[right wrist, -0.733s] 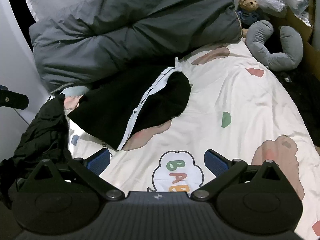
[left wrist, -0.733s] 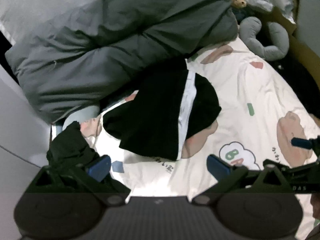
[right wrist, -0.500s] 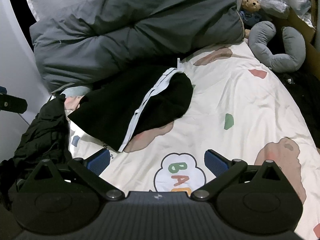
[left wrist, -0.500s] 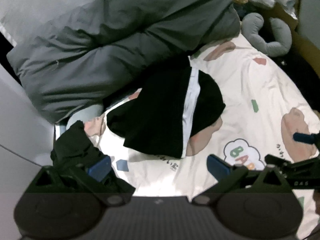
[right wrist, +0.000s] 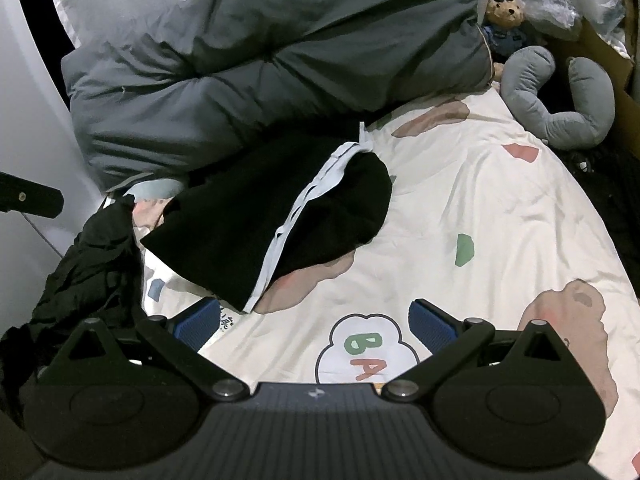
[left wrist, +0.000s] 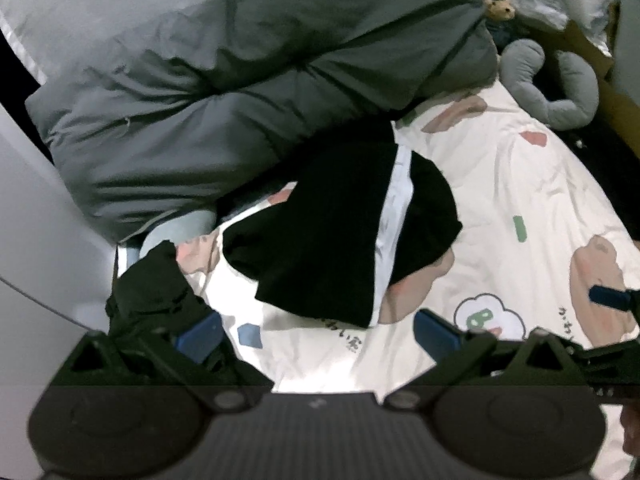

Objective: Fold clothes

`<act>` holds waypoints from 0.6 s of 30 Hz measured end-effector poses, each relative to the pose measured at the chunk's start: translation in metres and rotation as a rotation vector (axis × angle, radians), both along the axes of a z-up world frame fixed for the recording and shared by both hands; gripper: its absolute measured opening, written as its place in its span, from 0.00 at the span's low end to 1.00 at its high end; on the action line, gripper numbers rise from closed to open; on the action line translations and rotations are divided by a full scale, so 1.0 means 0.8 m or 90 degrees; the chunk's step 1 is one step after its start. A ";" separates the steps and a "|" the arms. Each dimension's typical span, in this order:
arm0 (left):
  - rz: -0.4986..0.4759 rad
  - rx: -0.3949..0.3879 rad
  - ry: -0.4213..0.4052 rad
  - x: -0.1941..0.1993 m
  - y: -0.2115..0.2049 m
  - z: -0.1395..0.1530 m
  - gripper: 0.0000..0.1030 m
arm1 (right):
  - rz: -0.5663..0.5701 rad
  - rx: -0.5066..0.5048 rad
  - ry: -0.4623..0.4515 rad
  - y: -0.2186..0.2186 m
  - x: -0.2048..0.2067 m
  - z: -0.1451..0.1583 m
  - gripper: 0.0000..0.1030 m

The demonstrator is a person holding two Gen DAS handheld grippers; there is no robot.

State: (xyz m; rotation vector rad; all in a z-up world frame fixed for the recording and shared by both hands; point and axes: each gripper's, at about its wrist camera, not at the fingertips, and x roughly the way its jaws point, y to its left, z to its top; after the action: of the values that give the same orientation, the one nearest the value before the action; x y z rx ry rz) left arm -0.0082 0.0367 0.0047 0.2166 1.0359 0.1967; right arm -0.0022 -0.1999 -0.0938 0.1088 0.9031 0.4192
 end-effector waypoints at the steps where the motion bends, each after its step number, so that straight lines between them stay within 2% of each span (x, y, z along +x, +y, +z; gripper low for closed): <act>1: 0.004 0.004 -0.005 0.001 0.003 0.001 1.00 | -0.001 -0.002 -0.003 0.000 -0.002 0.002 1.00; 5: 0.022 0.013 -0.022 0.005 0.007 0.009 1.00 | 0.000 -0.014 -0.007 -0.004 -0.004 -0.003 1.00; 10: 0.034 -0.008 -0.023 0.004 -0.002 0.014 1.00 | -0.010 -0.025 -0.006 -0.013 0.000 -0.011 1.00; 12: 0.033 -0.006 -0.026 0.006 -0.002 0.016 1.00 | -0.013 -0.022 -0.003 -0.015 0.003 -0.017 1.00; 14: 0.034 -0.007 -0.024 0.009 0.000 0.016 1.00 | -0.015 -0.015 -0.002 -0.011 0.000 -0.004 1.00; 18: 0.041 -0.012 -0.012 0.009 0.003 0.011 1.00 | -0.013 0.011 0.000 -0.012 0.001 -0.001 1.00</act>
State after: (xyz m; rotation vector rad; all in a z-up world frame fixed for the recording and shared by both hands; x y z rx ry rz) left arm -0.0013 0.0394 0.0137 0.1645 1.0262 0.2461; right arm -0.0013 -0.2097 -0.0945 0.1329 0.8978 0.4081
